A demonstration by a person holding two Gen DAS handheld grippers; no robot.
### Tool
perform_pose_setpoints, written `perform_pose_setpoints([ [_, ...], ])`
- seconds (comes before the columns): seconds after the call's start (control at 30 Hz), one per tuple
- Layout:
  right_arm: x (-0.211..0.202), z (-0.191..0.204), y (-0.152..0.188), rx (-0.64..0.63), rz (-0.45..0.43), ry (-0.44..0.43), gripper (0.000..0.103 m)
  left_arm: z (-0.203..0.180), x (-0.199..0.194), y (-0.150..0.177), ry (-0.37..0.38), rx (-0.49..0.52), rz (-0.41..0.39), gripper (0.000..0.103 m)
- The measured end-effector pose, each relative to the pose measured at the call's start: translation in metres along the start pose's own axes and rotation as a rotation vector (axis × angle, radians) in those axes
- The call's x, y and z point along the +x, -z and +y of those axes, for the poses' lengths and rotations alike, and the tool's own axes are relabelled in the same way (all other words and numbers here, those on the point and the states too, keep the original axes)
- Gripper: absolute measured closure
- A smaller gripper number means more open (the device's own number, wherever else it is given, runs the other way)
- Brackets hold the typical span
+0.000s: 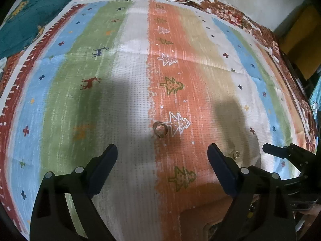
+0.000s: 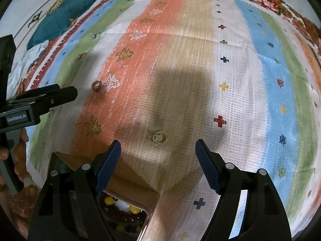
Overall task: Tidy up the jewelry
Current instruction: 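Move both tools back toward the two small rings on the cloth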
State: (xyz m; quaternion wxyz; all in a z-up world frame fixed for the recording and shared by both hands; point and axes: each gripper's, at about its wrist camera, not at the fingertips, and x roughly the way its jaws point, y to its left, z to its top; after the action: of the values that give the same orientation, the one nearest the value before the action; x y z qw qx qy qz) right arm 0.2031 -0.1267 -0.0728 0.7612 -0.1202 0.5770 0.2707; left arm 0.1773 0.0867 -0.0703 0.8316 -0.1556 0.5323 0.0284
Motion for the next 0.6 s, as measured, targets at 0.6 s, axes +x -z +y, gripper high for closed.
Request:
perform_pose_setpoints([
  [0.6,0.019,0.005,-0.007,-0.011,0.050,-0.030,0.036,-0.010,0.020,-0.008,-0.008,0.058,0.024,0.044],
])
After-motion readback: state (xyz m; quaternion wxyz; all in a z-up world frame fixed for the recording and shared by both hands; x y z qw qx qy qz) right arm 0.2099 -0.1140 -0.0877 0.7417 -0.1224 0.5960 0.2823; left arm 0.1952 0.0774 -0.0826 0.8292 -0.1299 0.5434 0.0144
